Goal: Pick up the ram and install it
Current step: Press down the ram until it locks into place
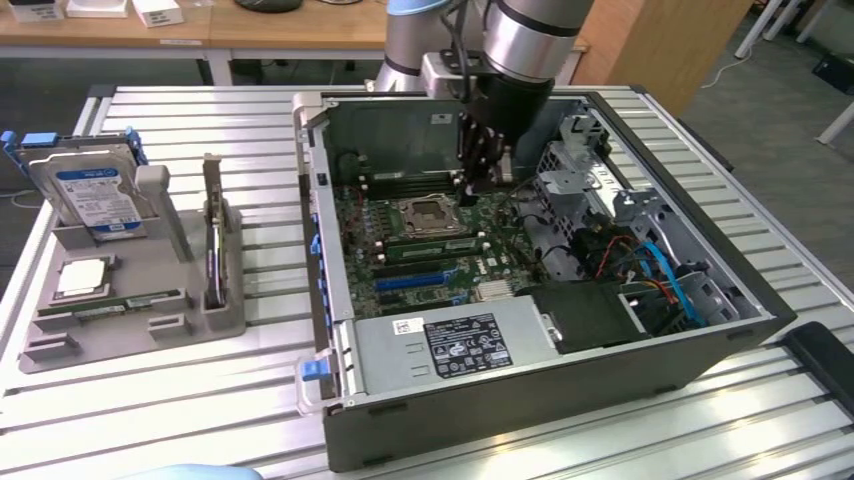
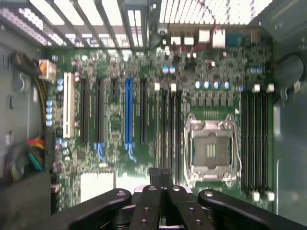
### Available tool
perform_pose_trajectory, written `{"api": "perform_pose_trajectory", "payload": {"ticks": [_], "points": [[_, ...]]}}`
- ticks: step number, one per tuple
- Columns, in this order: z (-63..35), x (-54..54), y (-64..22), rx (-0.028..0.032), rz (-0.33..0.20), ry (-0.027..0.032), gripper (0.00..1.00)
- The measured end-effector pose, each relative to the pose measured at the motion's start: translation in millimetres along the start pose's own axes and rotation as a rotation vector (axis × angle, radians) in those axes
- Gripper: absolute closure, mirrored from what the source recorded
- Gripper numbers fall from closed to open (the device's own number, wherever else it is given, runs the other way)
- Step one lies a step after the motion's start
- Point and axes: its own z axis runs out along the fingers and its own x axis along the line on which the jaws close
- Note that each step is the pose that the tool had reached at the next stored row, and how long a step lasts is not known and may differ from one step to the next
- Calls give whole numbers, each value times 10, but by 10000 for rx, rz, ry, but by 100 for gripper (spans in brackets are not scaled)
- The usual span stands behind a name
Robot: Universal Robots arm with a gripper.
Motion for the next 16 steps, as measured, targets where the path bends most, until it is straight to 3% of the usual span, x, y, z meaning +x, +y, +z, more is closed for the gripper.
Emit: {"api": "perform_pose_trajectory", "payload": {"ticks": [9, 16], "points": [[-35, -6, -365, -2, -43, -46, 90], [58, -5, -398, -2, -48, -46, 90]]}}
